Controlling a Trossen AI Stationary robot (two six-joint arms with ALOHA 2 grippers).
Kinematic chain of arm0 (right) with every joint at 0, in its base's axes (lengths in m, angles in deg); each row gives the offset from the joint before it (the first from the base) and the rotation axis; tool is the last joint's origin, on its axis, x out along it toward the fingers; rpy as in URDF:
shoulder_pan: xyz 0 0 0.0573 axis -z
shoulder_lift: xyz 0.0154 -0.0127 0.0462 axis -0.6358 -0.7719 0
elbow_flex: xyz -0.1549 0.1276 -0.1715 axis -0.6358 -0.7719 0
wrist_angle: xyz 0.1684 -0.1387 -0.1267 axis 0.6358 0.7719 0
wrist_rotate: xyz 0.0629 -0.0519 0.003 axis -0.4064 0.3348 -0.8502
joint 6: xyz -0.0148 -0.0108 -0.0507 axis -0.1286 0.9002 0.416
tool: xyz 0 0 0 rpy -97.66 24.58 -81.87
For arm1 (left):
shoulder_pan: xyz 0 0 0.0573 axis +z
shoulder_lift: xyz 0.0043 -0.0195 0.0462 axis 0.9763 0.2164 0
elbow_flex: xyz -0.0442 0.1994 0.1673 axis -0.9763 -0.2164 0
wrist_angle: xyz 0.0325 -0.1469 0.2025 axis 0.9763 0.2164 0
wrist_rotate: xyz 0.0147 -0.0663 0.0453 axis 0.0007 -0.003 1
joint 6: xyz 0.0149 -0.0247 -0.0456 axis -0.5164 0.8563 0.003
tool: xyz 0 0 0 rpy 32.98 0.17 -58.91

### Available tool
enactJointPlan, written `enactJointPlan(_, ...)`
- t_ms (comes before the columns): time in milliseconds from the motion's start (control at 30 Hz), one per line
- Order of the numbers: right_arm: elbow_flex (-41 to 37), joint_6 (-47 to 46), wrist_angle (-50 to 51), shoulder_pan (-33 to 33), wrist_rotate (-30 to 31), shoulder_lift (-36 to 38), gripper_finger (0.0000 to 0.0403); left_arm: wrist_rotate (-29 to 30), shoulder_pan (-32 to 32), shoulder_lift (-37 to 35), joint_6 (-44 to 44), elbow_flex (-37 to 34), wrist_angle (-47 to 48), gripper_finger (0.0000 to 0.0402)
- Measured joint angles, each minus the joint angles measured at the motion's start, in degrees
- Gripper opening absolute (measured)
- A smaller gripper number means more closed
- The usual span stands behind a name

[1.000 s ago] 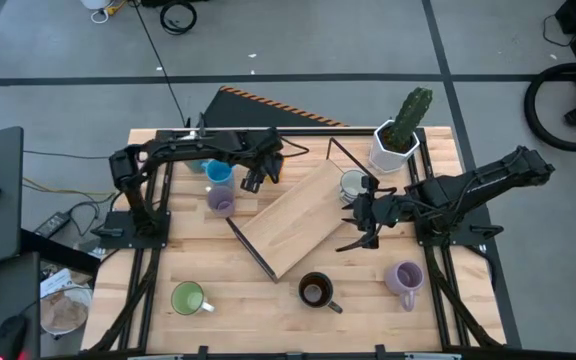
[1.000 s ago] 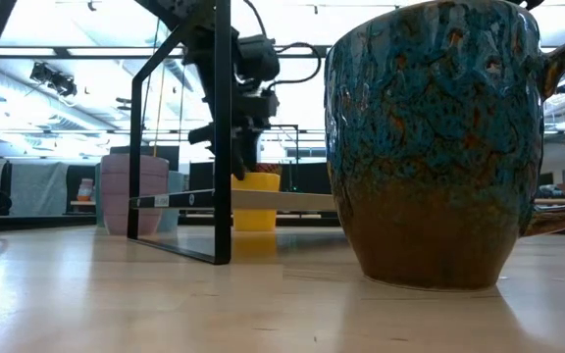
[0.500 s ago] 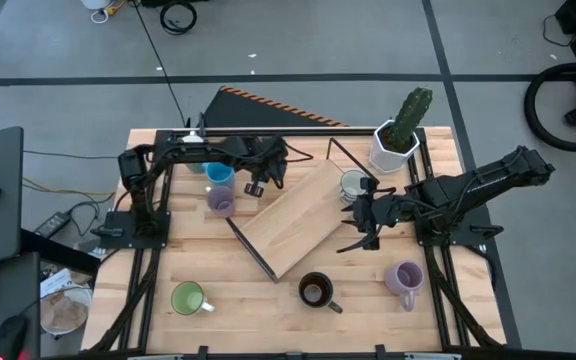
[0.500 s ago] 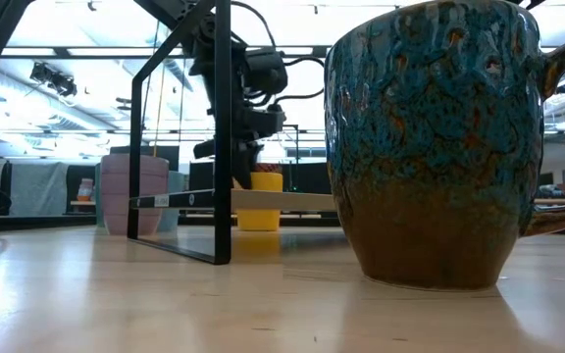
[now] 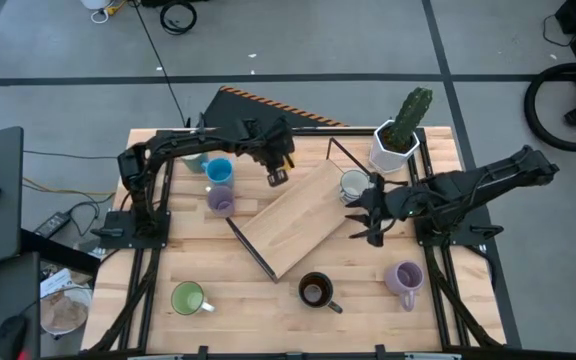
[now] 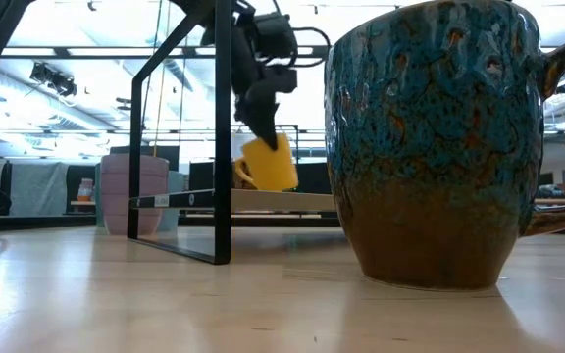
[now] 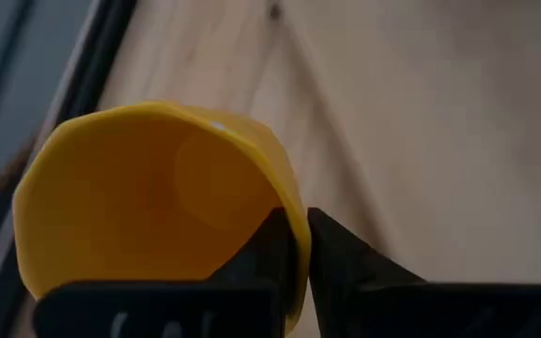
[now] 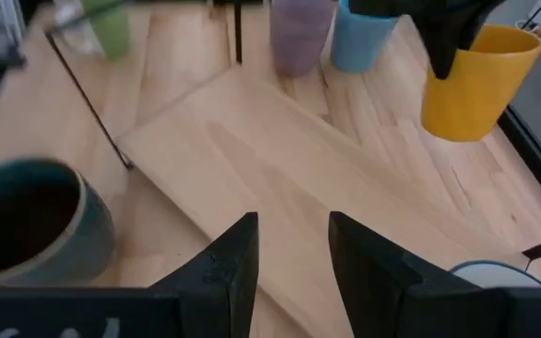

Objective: Place coffee mugs
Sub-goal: Put the yellow mug onto the shelf

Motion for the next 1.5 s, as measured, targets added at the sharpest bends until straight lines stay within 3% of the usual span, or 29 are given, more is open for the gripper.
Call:
enactJointPlan(267, 0.0, -1.9, 3.3, 0.0, -1.5, 3.7, 0.0136, -7.9, -2.3, 0.0, -0.7, 4.5, -0.4, 0.0029)
enactJointPlan(533, 0.0, -0.3, 2.0, 0.0, -1.1, 2.3, 0.0136, -7.4, -6.5, 0.6, -2.9, 8.0, -5.7, 0.0028)
enactJointPlan(933, 0.0, 0.2, 2.8, 0.0, -0.9, 1.9, 0.0136, -5.0, -7.3, 17.8, -5.3, 28.2, 5.3, 0.0028)
enactJointPlan(1500, 0.0, 0.2, 6.9, -0.9, -0.5, 2.5, 0.0136, -0.4, -8.6, 22.3, -9.7, 29.1, 3.1, 0.0032)
